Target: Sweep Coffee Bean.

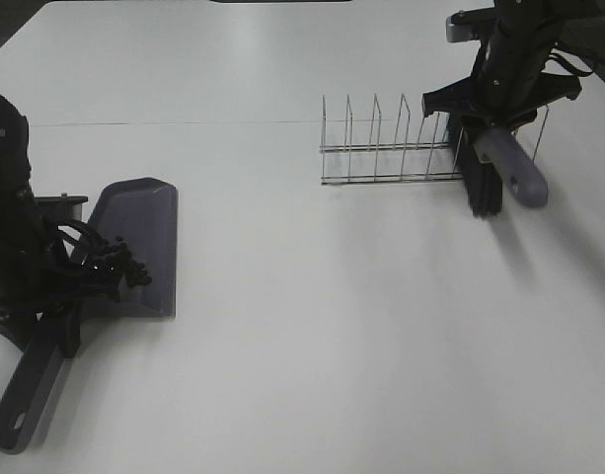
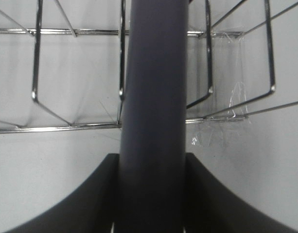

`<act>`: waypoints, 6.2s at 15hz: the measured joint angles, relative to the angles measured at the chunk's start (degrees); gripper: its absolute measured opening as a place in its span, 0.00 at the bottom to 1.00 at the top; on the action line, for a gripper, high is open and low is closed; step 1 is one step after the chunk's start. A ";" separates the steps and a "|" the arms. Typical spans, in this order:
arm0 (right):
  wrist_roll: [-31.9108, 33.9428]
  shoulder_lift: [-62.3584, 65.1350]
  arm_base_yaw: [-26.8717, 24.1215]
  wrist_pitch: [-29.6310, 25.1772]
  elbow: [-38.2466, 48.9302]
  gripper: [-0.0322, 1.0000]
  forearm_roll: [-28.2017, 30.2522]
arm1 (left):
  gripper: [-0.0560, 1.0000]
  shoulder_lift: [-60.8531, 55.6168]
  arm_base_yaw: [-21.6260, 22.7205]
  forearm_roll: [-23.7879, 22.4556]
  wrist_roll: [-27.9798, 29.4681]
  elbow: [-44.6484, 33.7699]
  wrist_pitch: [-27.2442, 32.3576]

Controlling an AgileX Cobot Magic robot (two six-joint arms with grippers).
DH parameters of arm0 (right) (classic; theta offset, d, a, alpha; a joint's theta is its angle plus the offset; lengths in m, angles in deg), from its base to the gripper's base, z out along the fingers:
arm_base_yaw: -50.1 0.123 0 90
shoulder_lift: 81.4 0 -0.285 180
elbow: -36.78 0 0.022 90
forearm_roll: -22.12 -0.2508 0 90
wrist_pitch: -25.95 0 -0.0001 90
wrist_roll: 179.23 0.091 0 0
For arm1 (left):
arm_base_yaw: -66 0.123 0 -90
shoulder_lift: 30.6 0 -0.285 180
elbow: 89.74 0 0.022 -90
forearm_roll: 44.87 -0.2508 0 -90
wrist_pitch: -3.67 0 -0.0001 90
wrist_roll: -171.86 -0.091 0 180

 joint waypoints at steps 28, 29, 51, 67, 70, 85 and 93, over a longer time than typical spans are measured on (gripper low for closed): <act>-11.69 44.69 0.11 -0.86 30.88 0.95 -9.45 | 0.36 9.11 4.01 -0.40 -7.51 13.64 -0.57; -11.69 47.21 0.11 -0.52 33.06 0.95 -9.45 | 0.39 9.11 4.01 -0.29 -7.56 13.64 -1.09; -16.67 106.46 0.11 -7.10 72.19 0.94 -11.06 | 0.93 -35.75 4.01 -2.18 -7.51 13.41 13.06; -25.21 115.68 0.11 -18.85 71.51 0.94 -19.88 | 0.93 -79.58 4.01 -2.18 -7.10 -3.15 19.54; -25.10 117.46 0.11 -19.14 71.56 0.94 -19.88 | 0.93 -92.70 4.01 -2.18 -7.10 -18.05 19.94; -24.29 117.57 0.11 -19.19 71.56 0.94 -19.94 | 0.93 -113.16 4.01 -2.18 -12.72 -26.47 20.05; -24.24 117.63 0.11 -19.25 71.56 0.94 -20.00 | 0.91 -113.27 4.01 -2.81 -12.38 -29.74 12.61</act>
